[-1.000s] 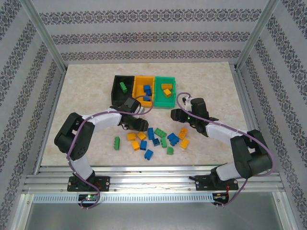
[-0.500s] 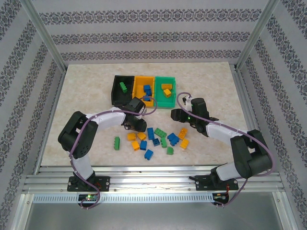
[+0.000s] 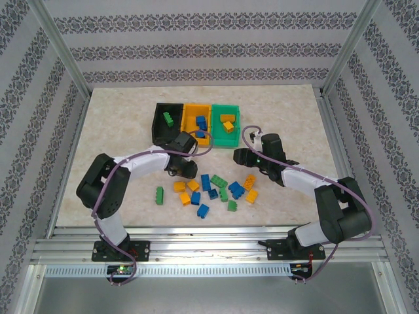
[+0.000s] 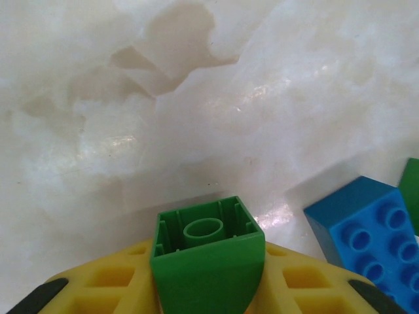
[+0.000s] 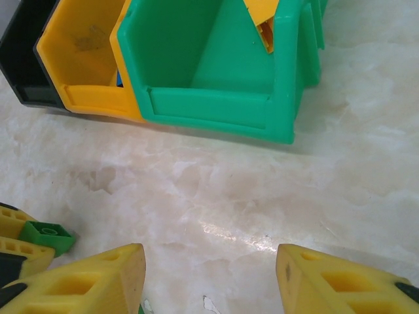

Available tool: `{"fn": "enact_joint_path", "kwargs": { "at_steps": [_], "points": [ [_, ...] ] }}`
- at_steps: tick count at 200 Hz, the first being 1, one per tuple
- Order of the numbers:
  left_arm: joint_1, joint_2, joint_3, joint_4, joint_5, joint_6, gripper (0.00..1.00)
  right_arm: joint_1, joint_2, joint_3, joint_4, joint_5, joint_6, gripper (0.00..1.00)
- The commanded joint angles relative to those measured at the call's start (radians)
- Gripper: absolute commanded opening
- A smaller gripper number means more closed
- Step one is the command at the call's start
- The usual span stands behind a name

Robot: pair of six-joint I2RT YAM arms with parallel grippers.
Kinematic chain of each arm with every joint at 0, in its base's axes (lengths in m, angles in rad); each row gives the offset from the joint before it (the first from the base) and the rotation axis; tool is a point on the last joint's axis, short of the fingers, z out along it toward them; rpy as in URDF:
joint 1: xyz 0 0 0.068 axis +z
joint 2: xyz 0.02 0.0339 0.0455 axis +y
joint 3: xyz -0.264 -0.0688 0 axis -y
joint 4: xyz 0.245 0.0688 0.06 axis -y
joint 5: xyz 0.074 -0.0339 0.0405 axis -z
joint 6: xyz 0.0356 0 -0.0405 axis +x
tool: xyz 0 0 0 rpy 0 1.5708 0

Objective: Sort the legos into containers by color
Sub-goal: Pick up the lego from the center of the table, then place the lego in the container.

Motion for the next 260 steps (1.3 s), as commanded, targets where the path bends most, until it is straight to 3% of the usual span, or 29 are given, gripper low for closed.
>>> {"fn": "enact_joint_path", "kwargs": {
  "at_steps": [1,55,79,118,196,222,260],
  "points": [
    [0.054,-0.066,0.029,-0.022,-0.005,0.017,0.33,-0.008,-0.006,-0.002,0.023,-0.023,0.009,0.56],
    [0.197,-0.114,0.091,0.020,-0.046,0.004,0.33,-0.008,-0.021,-0.011,0.028,-0.018,0.014,0.56],
    [0.228,-0.095,0.157,0.039,-0.107,0.037,0.33,-0.006,-0.020,-0.014,0.042,-0.042,0.032,0.56],
    [0.254,0.009,0.356,-0.065,-0.207,0.122,0.34,0.001,-0.022,-0.016,0.043,-0.026,0.028,0.56],
    [0.335,0.208,0.603,-0.123,-0.157,0.167,0.38,0.011,-0.006,-0.010,0.045,-0.016,0.020,0.56],
    [0.342,0.261,0.673,-0.172,-0.164,0.149,0.55,0.014,-0.002,-0.005,0.043,-0.024,0.022,0.56],
    [0.341,0.204,0.605,-0.149,-0.067,0.114,0.57,0.015,-0.014,-0.006,0.041,-0.024,0.021,0.56]
  ]
}}
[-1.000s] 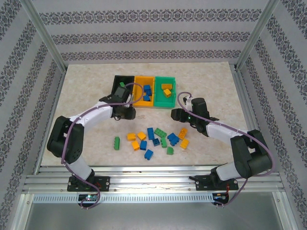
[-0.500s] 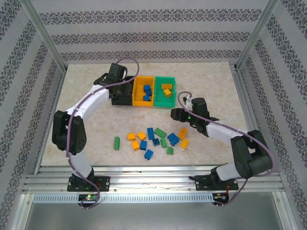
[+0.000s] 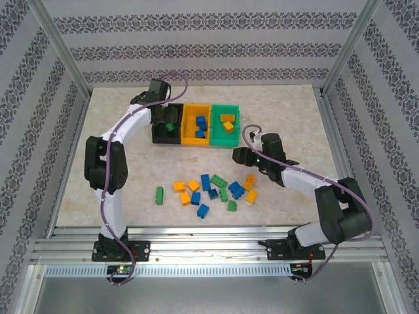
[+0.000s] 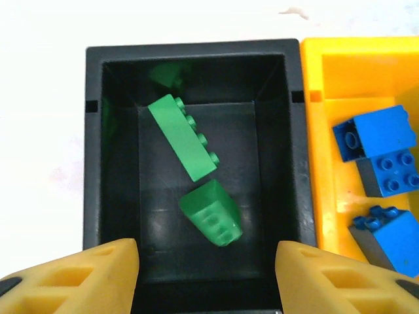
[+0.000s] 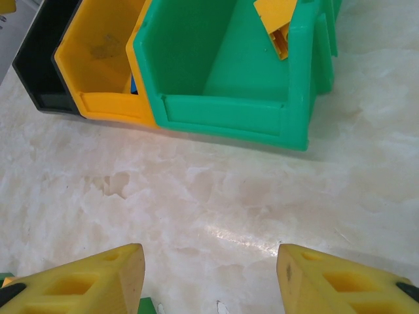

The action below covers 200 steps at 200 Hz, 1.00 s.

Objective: Sort the legos into containers by color
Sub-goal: Place the lego in the container, then pick up the lego from the middle-left of the table.

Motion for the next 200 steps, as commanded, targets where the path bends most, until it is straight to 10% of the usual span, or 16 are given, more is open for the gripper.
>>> {"fn": "enact_joint_path", "kwargs": {
  "at_steps": [1,200],
  "points": [
    [0.010,-0.063,-0.043,-0.021,0.076,-0.027,0.57,0.012,-0.011,-0.006,0.018,-0.006,-0.001,0.56],
    [-0.019,-0.678,-0.992,0.014,0.350,-0.367,0.52,0.047,0.057,0.028,0.022,-0.020,0.008,0.57]
  ]
}}
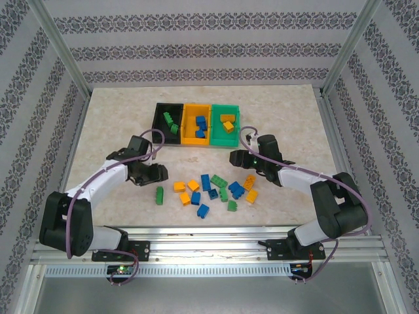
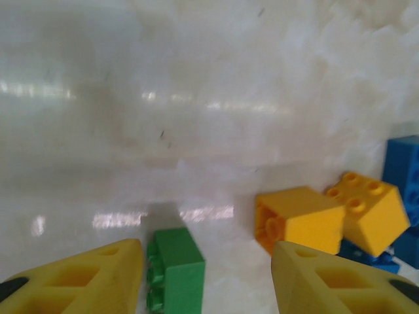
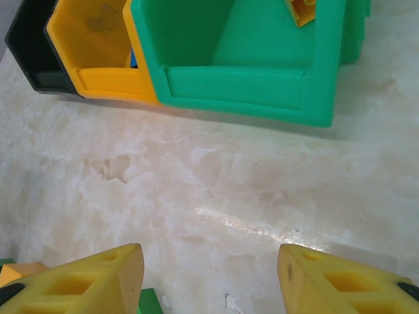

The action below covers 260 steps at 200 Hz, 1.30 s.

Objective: Sort the legos into containers by color
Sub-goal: Pick up the lego from the middle-left of the table, then place the lego in the container.

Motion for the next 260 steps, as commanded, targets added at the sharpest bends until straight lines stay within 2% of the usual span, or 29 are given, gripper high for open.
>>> {"fn": "enact_joint_path", "kwargs": {
  "at_steps": [1,49,77,107,147,169,208,260],
  "points": [
    [-0.018,-0.003,-0.035,0.006,0.022,-0.068,0.52,0.012,0.007,0.028,0.008,-0.005,-0.003,0.57],
    [-0.083,0.042,-0.060,-0.028,-0.058,-0.066,0.49,0.017,0.007,0.030,0.000,0.002,-0.009,0.57],
    [-0.108,0.078,-0.055,-0.028,-0.078,-0.060,0.42,0.024,0.003,0.028,0.003,0.005,-0.008,0.58],
    [-0.116,0.120,-0.018,-0.031,-0.071,-0.043,0.27,0.023,0.008,0.033,-0.001,0.000,-0.008,0.58],
    [-0.119,0.142,0.086,-0.055,-0.073,-0.004,0.24,0.031,0.005,0.036,-0.011,0.018,-0.024,0.59],
    [-0.119,0.202,0.208,-0.108,-0.065,0.053,0.24,0.043,-0.001,0.037,-0.017,0.037,-0.036,0.60],
    [-0.101,0.372,0.547,-0.313,-0.216,0.208,0.23,0.043,0.000,0.039,-0.019,0.033,-0.036,0.60],
    [-0.041,0.561,0.890,-0.326,-0.276,0.265,0.24,0.040,0.011,0.042,-0.021,0.043,-0.047,0.60]
  ]
}}
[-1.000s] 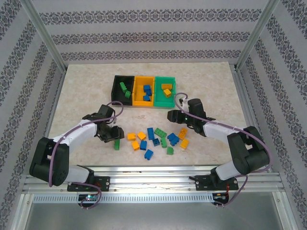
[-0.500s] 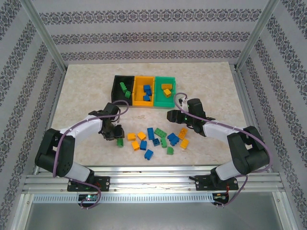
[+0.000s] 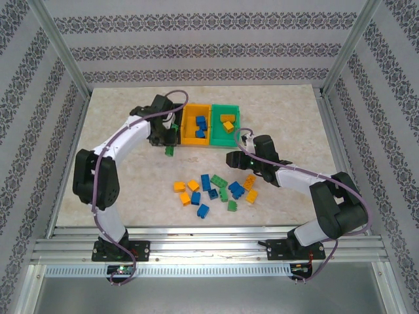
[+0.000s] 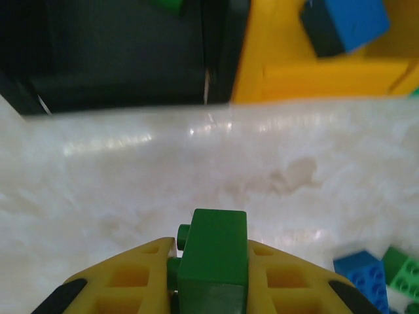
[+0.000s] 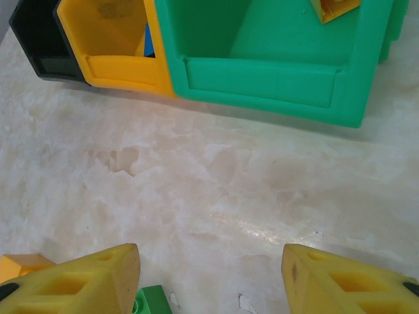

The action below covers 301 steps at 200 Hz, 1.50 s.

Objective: Sort the legos into containers by color
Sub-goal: Place the lego in the container, then pick up the lego from the bottom-center of the table.

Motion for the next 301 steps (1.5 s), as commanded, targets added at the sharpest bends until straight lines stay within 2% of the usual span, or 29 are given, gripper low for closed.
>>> {"fn": "enact_joint_path", "kwargs": {
  "at_steps": [1,42,55,80,100,108,110,116,133,180,221,244,280,301],
  "points": [
    [0.031,0.075,0.114,-0.067,-0.068,0.069,0.24,0.004,0.009,0.025,-0.004,0.015,-0.020,0.60],
    [0.100,0.295,0.394,-0.069,-0.095,0.116,0.24,0.005,0.009,0.026,-0.004,0.010,-0.017,0.60],
    [0.108,0.321,0.404,0.002,-0.082,0.122,0.27,0.006,0.007,0.028,-0.005,0.011,-0.017,0.59],
    [0.109,0.345,0.405,0.098,-0.150,0.109,0.33,0.010,-0.002,0.024,-0.003,0.009,-0.015,0.60],
    [0.109,0.351,0.410,0.113,-0.103,0.089,0.39,0.011,0.005,0.029,-0.009,0.010,-0.018,0.59],
    [0.108,0.345,0.404,0.111,-0.090,0.078,0.45,0.011,0.006,0.031,-0.010,0.007,-0.017,0.59],
    [0.108,0.342,0.400,0.115,-0.084,0.077,0.49,0.011,0.006,0.031,-0.009,0.006,-0.017,0.59],
    [0.108,0.327,0.379,0.128,-0.064,0.071,0.51,0.011,0.005,0.031,-0.007,0.006,-0.017,0.59],
    [0.102,0.231,0.237,0.234,-0.011,0.062,0.50,0.015,0.005,0.031,-0.009,0.009,-0.018,0.59],
    [0.089,-0.181,-0.346,0.680,0.151,0.009,0.51,0.020,0.034,0.043,-0.014,0.017,-0.029,0.59],
    [0.085,-0.405,-0.737,0.966,0.275,-0.071,0.51,0.021,0.051,0.072,-0.060,-0.046,-0.047,0.57],
    [0.079,-0.461,-0.894,1.093,0.298,-0.090,0.50,0.022,0.031,0.087,-0.129,-0.097,-0.036,0.57],
    [0.061,-0.486,-1.040,1.245,0.329,-0.085,0.50,0.030,0.017,0.109,-0.265,-0.172,0.026,0.57],
    [0.058,-0.485,-1.079,1.300,0.325,-0.084,0.50,0.092,0.028,0.132,-0.389,-0.134,0.010,0.57]
  ]
}}
